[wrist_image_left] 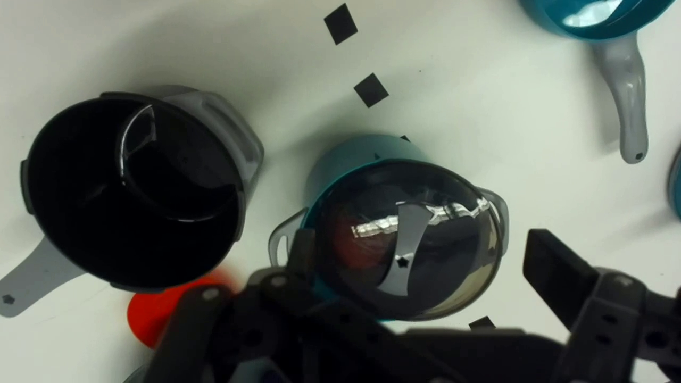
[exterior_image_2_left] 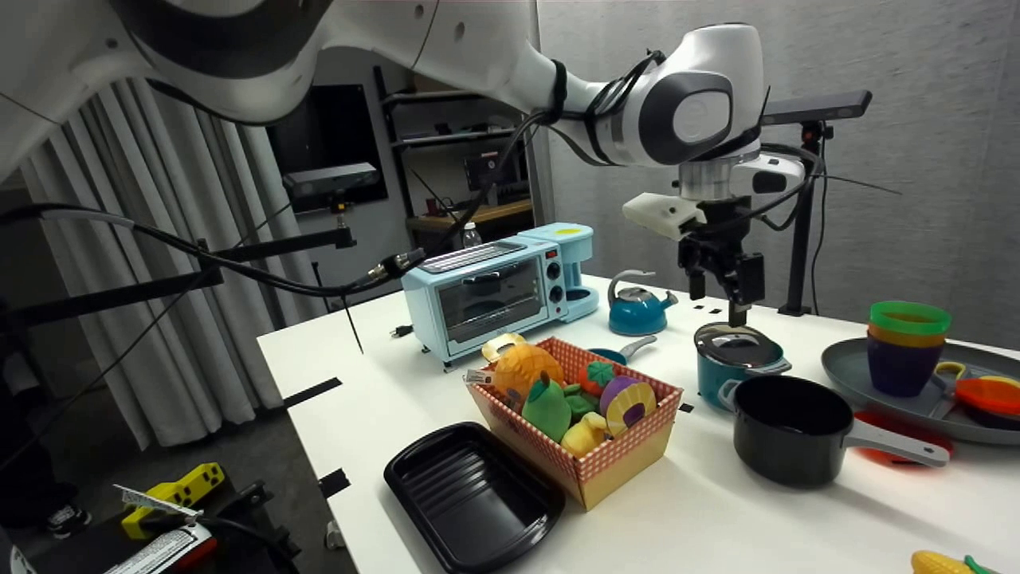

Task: Take the lid from the blue pot and put it on the table

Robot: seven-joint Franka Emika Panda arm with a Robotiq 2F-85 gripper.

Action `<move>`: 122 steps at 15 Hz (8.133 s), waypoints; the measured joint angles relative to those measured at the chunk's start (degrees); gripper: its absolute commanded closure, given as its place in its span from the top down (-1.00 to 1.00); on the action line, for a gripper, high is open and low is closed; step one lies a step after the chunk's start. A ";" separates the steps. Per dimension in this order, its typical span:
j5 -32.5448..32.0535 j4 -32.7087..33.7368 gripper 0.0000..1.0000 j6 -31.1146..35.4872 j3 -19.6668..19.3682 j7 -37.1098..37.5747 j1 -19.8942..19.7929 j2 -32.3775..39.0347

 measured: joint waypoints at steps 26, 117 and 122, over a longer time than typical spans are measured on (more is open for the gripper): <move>0.21 -15.33 1.00 25.77 -0.20 -1.98 -0.68 -2.62; 2.56 -20.03 0.31 46.35 -0.72 2.26 2.85 0.00; 2.56 -19.78 -0.43 45.55 -0.85 3.69 2.95 -0.03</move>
